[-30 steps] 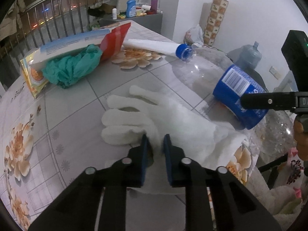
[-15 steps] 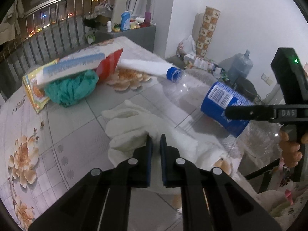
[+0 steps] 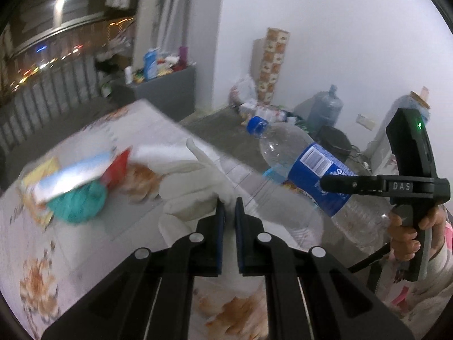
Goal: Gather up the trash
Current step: 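Carry the glove and bottle to the blue wastebasket and open both grippers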
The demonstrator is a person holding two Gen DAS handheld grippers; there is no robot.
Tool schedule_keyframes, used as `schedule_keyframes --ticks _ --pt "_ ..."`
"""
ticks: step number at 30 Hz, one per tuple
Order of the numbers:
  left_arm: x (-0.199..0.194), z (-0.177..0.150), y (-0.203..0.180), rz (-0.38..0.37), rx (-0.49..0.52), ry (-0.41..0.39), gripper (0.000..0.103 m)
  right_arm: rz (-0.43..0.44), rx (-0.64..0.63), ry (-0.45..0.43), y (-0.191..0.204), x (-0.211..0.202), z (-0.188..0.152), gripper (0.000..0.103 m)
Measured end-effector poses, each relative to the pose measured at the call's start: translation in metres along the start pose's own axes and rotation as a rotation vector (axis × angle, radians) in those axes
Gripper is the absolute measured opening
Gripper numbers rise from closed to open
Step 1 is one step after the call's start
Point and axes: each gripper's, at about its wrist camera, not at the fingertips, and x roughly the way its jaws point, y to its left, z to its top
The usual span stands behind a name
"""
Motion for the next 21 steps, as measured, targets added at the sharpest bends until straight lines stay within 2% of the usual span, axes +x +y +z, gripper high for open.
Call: schedule_keyframes --ticks 6,10,16,21 --pt "0.026 0.047 -0.048 -0.102 0.103 -0.025 0.007 -0.098 0.126 -0.152 -0.054 -0.052 0.005 0.056" --pt "0.066 0.077 -0.088 -0.195 0.162 0.010 0.007 -0.188 0.256 -0.214 -0.101 -0.075 -0.001 0.056" --pt "0.150 0.099 -0.137 -0.262 0.228 0.146 0.007 -0.245 0.417 -0.202 -0.154 -0.068 -0.013 0.056" --pt "0.232 0.107 -0.171 -0.288 0.268 0.283 0.007 -0.248 0.543 -0.109 -0.199 -0.033 -0.017 0.056"
